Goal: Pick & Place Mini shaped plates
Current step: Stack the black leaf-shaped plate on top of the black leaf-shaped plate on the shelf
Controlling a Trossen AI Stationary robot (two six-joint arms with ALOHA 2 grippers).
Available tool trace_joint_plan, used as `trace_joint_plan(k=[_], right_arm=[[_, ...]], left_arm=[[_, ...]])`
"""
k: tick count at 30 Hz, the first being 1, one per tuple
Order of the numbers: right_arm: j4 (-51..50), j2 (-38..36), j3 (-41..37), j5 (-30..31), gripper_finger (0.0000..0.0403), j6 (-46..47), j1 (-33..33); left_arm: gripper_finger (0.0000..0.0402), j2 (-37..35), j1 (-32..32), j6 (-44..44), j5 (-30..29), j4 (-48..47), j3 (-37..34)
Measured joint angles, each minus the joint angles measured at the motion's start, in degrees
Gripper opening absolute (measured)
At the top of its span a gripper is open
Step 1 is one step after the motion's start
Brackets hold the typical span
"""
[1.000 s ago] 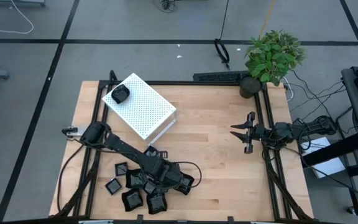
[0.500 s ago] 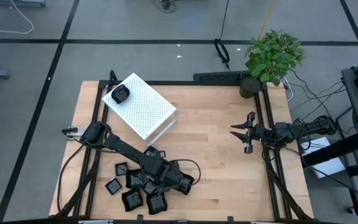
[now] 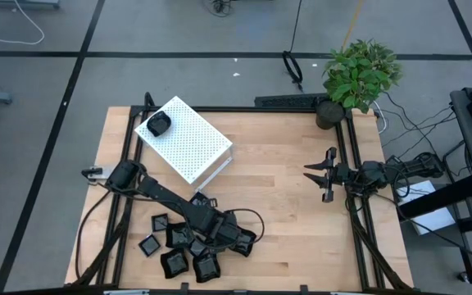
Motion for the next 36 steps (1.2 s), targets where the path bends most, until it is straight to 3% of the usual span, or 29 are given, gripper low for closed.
trace_joint_plan(k=[7, 36], right_arm=[[0.0, 0.0, 0.0, 0.0, 0.0102, 0.0, 0.0], [0.0, 0.0, 0.0, 0.0, 0.0102, 0.0, 0.0]], left_arm=[[0.0037, 0.0, 0.0, 0.1, 0.0, 0.0, 0.0], [0.0042, -0.1, 0.0, 0.9, -0.2, -0.1, 0.0]])
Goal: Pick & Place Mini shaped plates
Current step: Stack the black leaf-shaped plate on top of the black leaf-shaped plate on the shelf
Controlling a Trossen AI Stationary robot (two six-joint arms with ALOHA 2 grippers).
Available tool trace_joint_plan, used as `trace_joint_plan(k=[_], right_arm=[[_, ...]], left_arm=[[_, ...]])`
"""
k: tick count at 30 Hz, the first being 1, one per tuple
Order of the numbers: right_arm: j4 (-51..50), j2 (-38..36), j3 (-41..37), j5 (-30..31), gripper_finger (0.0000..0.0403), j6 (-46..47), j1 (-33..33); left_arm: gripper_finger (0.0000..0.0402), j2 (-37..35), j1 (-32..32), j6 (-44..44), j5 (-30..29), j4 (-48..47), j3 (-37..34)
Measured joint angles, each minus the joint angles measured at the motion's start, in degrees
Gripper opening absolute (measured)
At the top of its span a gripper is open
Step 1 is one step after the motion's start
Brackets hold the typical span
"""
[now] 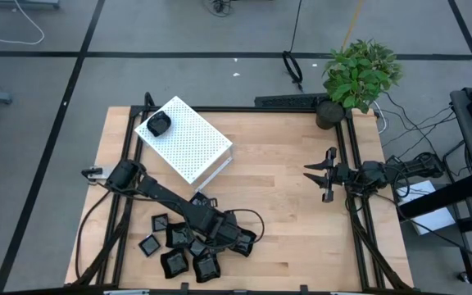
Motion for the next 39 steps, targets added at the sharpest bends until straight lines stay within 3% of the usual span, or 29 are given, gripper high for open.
trace_joint_plan(k=[15, 21, 28, 39], right_arm=[[0.0, 0.0, 0.0, 0.0, 0.0102, 0.0, 0.0], [0.0, 0.0, 0.0, 0.0, 0.0102, 0.0, 0.0], [0.0, 0.0, 0.0, 0.0, 0.0102, 0.0, 0.0], [0.0, 0.0, 0.0, 0.0, 0.0102, 0.0, 0.0]], left_arm=[[0.0042, -13.4, 0.2, 2.1, -4.2, -3.3, -0.1], [0.0042, -18.0, 0.1, -1.8, -7.4, -2.7, -0.1], [0.0054, -13.6, 0.1, -3.4, -7.0, -2.8, -0.1], [0.0178, -3.1, 0.1, 3.1, -0.9, -1.5, -0.1]])
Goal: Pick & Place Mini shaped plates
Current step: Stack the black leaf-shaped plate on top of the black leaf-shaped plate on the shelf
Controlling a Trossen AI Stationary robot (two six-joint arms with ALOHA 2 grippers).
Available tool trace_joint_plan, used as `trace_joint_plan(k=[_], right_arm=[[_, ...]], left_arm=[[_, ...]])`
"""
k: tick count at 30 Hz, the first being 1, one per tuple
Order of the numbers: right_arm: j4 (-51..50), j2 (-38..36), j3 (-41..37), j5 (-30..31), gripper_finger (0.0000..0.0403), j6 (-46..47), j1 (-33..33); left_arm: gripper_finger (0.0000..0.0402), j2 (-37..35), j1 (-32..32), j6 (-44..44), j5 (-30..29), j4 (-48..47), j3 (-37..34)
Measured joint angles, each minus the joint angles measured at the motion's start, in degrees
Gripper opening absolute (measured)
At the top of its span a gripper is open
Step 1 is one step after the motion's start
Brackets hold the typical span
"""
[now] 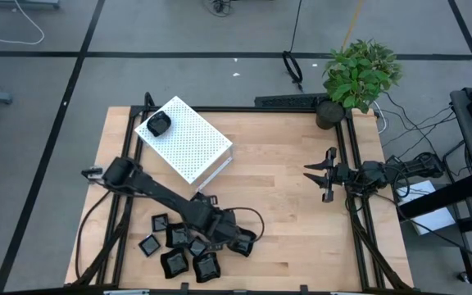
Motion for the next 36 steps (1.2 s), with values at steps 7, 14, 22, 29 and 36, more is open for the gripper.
trace_joint_plan(k=[7, 14, 22, 29, 36], right_arm=[[0.0, 0.0, 0.0, 0.0, 0.0102, 0.0, 0.0], [0.0, 0.0, 0.0, 0.0, 0.0102, 0.0, 0.0], [0.0, 0.0, 0.0, 0.0, 0.0102, 0.0, 0.0], [0.0, 0.0, 0.0, 0.0, 0.0103, 0.0, 0.0], [0.0, 0.0, 0.0, 0.0, 0.0102, 0.0, 0.0]], left_arm=[[0.0186, 0.8, 0.2, 2.0, 0.9, 1.6, 0.0], [0.0186, 0.8, 0.6, 2.0, 0.9, 3.3, -1.1], [0.0186, 0.5, 1.7, 1.7, 2.2, 5.9, -5.5], [0.0186, -0.3, 1.7, 1.9, 2.4, 5.8, -5.5], [0.0186, -0.8, 1.7, 2.1, 2.3, 5.2, -4.8]])
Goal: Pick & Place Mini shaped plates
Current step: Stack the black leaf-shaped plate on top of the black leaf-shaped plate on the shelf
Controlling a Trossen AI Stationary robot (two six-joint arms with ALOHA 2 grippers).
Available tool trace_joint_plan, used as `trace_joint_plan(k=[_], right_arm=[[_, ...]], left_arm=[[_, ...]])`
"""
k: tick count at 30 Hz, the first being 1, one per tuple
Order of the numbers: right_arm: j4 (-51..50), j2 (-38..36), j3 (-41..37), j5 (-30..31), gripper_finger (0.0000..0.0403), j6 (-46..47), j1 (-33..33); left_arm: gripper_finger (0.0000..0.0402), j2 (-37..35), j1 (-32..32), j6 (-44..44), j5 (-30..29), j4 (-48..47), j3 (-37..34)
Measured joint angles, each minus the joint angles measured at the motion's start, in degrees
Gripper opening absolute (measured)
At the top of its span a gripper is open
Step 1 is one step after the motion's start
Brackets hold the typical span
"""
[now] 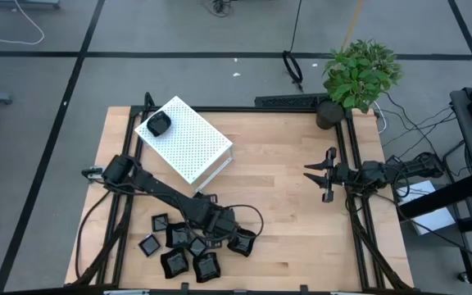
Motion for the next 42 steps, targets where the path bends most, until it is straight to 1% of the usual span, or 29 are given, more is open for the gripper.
trace_joint_plan(k=[8, 12, 14, 20, 24, 27, 30, 35, 42], right_arm=[[0.0, 0.0, 0.0, 0.0, 0.0102, 0.0, 0.0], [0.0, 0.0, 0.0, 0.0, 0.0102, 0.0, 0.0], [0.0, 0.0, 0.0, 0.0, 0.0102, 0.0, 0.0], [0.0, 0.0, 0.0, 0.0, 0.0102, 0.0, 0.0], [0.0, 0.0, 0.0, 0.0, 0.0102, 0.0, 0.0], [0.0, 0.0, 0.0, 0.0, 0.0102, 0.0, 0.0], [0.0, 0.0, 0.0, 0.0, 0.0102, 0.0, 0.0], [0.0, 0.0, 0.0, 0.0, 0.0102, 0.0, 0.0], [0.0, 0.0, 0.0, 0.0, 0.0102, 0.0, 0.0]], left_arm=[[0.0186, 0.0, 0.0, 2.5, -0.1, -0.1, 0.1], [0.0186, -0.4, 0.6, 3.0, -0.4, -2.8, 0.1], [0.0186, -1.2, 0.9, 2.2, -1.5, -4.1, 0.1], [0.0186, -4.2, 1.1, 2.2, -3.3, -3.1, 0.1], [0.0186, -5.3, 1.2, 1.1, -5.5, -3.3, 0.1], [0.0186, -5.2, 1.7, 0.2, -4.6, -2.8, 0.0], [0.0186, -5.3, 2.5, 0.4, -2.7, 0.3, -2.0], [0.0186, -5.2, 4.0, 0.3, -2.3, 0.8, -4.8], [0.0186, -5.2, 5.1, 0.6, 1.9, 4.3, -7.0]])
